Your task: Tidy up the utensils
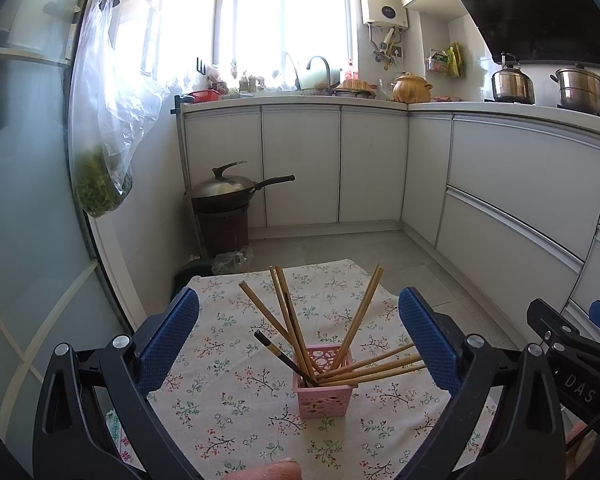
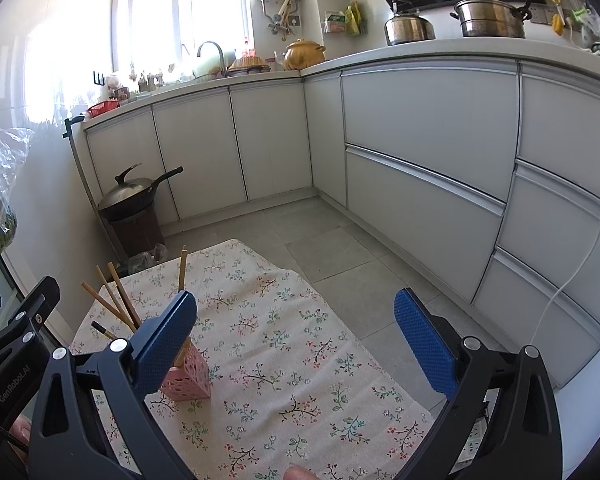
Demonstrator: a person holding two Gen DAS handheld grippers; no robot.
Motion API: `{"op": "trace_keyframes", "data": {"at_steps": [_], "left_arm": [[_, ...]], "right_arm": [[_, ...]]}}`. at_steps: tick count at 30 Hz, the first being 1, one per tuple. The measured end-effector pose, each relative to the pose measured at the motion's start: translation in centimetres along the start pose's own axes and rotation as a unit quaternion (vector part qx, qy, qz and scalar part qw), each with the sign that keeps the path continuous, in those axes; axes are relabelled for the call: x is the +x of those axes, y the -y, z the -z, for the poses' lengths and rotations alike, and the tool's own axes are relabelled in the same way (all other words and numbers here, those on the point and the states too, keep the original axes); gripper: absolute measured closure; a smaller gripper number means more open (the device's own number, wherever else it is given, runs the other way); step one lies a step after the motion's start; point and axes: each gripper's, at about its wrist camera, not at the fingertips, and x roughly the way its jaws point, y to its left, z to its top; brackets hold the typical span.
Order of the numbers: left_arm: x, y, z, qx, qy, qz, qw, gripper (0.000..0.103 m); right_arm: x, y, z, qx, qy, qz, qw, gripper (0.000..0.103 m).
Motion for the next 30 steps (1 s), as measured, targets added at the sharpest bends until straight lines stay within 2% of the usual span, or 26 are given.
{"op": "trace_keyframes", "data": {"at_steps": [14, 16, 20, 22, 25, 26, 30], "left_arm": [[0.36, -0.39, 0.15, 0.005, -0.001, -0.009, 0.9999, 0.007], [0.38, -0.39, 0.19, 0.007, -0.003, -0.001, 1.0000, 0.008], [0.21, -0.14, 0.21, 0.015, 0.002, 0.003, 0.9999, 0.026], [0.30, -0.32, 0.18, 0.008, -0.003, 0.011, 0.9999, 0.027], [0.38, -0.45, -0.04, 0.003, -0.007, 0.014, 0.9999, 0.017], [0.38, -0.46, -0.14, 0.002, -0.007, 0.013, 0.9999, 0.008], [0.13, -0.44, -0.42, -0.002, -0.008, 0.012, 0.9999, 0.007]], "right_arm": [[0.35, 0.00, 0.30, -0.001, -0.005, -0.001, 1.000, 0.007], [0.40, 0.08, 0.20, -0.001, -0.007, -0.001, 1.000, 0.007], [0.55, 0.15, 0.31, -0.001, -0.011, 0.000, 1.000, 0.007], [0.65, 0.21, 0.38, 0.001, -0.014, 0.001, 1.000, 0.007], [0.83, 0.30, 0.13, 0.002, -0.015, 0.001, 1.000, 0.007], [0.78, 0.33, 0.14, 0.003, -0.014, 0.002, 1.000, 0.007], [0.93, 0.42, -0.07, 0.004, -0.014, 0.004, 1.000, 0.007]]}}
